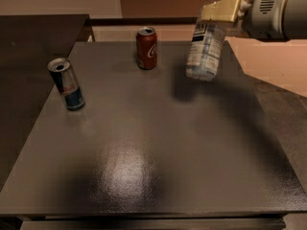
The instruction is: Place blue plastic bottle upright
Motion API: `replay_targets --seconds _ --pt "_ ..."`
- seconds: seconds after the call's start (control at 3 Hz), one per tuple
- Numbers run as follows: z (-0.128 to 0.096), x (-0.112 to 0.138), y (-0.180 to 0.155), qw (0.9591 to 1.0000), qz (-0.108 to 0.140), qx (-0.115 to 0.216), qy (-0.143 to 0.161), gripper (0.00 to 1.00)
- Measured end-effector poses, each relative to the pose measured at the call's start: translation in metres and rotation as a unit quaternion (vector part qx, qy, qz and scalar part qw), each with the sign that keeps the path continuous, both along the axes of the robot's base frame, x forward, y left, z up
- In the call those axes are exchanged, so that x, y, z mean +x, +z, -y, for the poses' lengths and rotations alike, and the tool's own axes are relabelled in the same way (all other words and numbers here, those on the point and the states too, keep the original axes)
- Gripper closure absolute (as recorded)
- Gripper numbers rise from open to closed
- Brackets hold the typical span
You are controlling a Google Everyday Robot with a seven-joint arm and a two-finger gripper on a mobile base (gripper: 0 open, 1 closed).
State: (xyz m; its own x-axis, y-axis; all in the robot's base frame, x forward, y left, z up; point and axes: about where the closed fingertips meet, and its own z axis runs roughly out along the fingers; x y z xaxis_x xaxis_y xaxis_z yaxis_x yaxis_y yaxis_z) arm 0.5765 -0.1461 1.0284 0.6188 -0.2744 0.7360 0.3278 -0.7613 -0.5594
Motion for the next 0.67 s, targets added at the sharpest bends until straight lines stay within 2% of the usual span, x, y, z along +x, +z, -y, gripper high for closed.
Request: replay_targets --seconds 0.33,0.67 --pt "0.010 -0.006 -0.010 0.9981 0.053 -0.016 0.025 1.00" --pt "0.021 -0.014 -0.027 0.9908 0.124 -0.050 0.022 1.00"
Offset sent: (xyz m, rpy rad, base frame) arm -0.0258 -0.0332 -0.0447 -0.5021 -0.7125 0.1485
